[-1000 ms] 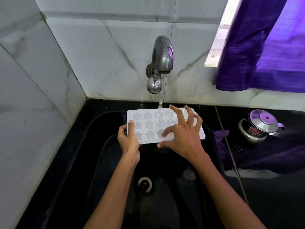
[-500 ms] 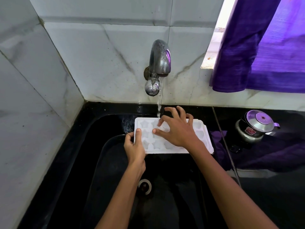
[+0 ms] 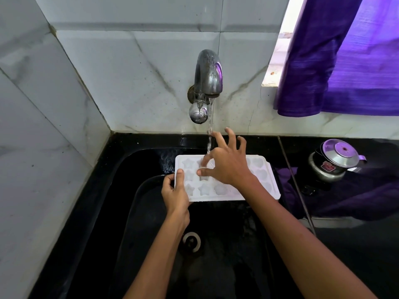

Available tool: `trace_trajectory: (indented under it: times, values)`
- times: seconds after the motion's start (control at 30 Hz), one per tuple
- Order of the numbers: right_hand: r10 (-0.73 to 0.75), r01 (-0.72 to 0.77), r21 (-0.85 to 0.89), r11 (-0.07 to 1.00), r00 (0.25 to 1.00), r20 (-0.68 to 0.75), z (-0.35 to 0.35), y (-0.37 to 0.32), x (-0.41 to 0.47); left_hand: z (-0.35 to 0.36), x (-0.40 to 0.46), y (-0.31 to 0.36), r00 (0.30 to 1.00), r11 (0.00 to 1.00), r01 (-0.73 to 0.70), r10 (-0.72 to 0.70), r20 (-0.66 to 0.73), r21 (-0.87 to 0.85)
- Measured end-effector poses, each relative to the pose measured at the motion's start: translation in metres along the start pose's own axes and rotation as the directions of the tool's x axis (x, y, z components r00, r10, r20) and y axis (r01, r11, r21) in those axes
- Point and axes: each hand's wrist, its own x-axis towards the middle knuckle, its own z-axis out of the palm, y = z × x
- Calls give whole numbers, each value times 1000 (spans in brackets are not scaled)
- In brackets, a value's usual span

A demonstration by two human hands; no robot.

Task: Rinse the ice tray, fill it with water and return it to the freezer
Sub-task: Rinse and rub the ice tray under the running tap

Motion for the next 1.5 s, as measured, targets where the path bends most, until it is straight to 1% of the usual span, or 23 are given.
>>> trace_trajectory:
  times: [0.07,0.1,0.17,0.27,0.3,0.4,0.43,0.47,0.5,0.57,0.6,0.63,0.67,0.8,0.87,0.93,1.0,1.07,1.23,1.3,1.4,1.43,1.5]
  values:
    - [12,-10,-14,1000,994,108,1,0,2,-1,0,-1,1000,1000,1,-1,0,0]
    - [14,-11,-21,1000,991,131,2,-1,2,-1,0,-1,1000,1000,0,0,-1,3]
    - [8,-5,-26,1000,995,98,1,-1,2,-2,0,-2,1000,1000,-7,7,-2,15]
    - [16,-16,27,1000,1000,12,0,-1,2,-3,1,-3,1000,1000,-3,3,0,12]
    - [15,-16,35,999,1000,27,0,-1,2,-3,2,-3,1000,1000,2,-2,1,11]
    - [20,-25,34,999,988,152,2,1,4,-2,4,-3,1000,1000,16,-16,5,14]
    - [25,-32,36,999,986,165,3,1,4,-2,4,-3,1000,1000,17,-17,5,16]
    - [32,-38,41,998,989,142,3,1,3,-1,4,-3,1000,1000,16,-17,6,17]
    - [46,-50,54,997,996,83,4,2,2,-1,3,-3,1000,1000,19,-19,9,11]
    - [108,-98,107,989,989,-102,4,1,-2,0,3,-3,999,999,41,-41,14,-18]
    - [140,-119,129,985,976,-167,4,1,-5,1,3,-2,998,998,54,-53,16,-35]
    - [151,-127,138,982,971,-184,5,0,-7,2,3,-1,998,997,60,-59,14,-50]
    - [142,-121,140,983,977,-159,7,-1,-9,4,4,0,998,996,61,-61,11,-59]
    - [86,-91,74,993,994,72,11,-3,-18,8,8,4,999,996,49,-49,8,-71]
    - [73,-75,13,997,991,115,11,-2,-18,9,10,3,999,997,42,-42,3,-57]
    - [60,-60,0,998,995,78,9,-1,-17,11,11,2,1000,999,20,-20,-1,-27]
    - [67,-66,32,997,998,-10,8,0,-15,12,13,2,1000,1000,8,-8,-2,-5]
    - [82,-79,52,996,996,-46,6,1,-15,14,15,2,1000,1000,11,-11,0,-4]
    - [65,-67,10,998,989,132,5,3,-15,16,13,1,1000,1000,28,-28,13,-12]
    - [56,-58,17,998,993,101,6,4,-14,16,11,0,1000,1000,27,-27,15,-5]
    - [79,-79,58,995,997,-1,6,5,-15,16,11,-1,999,999,41,-41,13,-9]
    - [78,-78,61,995,997,8,6,5,-16,16,11,-1,999,999,49,-49,14,-18]
    - [61,-66,51,997,994,95,8,4,-18,16,11,-2,998,997,67,-67,15,-34]
